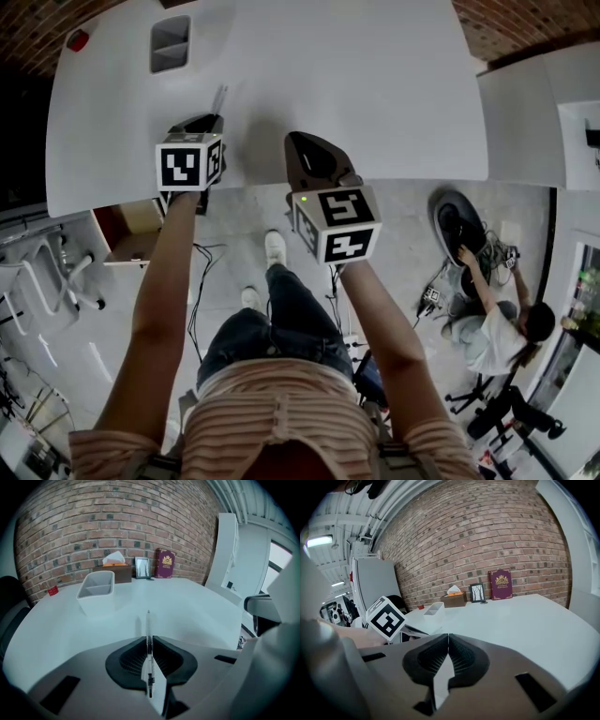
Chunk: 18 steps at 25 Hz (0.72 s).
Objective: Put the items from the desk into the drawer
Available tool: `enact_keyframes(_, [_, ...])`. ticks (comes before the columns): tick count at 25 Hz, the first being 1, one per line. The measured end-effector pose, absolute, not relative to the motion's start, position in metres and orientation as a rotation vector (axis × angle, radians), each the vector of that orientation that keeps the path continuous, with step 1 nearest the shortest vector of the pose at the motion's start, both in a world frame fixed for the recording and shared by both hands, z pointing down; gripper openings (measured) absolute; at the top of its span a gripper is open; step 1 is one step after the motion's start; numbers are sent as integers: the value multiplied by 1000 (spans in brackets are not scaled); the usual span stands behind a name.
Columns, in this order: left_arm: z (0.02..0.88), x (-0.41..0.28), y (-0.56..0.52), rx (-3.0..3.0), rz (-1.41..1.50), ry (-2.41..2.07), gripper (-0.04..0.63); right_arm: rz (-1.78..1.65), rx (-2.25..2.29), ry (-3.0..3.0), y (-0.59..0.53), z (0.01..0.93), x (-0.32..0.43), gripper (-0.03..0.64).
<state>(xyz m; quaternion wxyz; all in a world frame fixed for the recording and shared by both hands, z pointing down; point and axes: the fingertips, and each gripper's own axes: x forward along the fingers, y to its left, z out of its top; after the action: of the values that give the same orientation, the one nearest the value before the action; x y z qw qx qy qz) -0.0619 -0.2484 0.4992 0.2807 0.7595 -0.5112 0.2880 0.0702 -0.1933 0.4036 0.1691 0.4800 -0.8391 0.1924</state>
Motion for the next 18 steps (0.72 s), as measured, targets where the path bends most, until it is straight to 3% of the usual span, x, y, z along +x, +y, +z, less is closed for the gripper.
enact_keyframes(18, [384, -129, -211, 2053, 281, -1660, 48, 431, 1180, -2538, -169, 365, 15, 17])
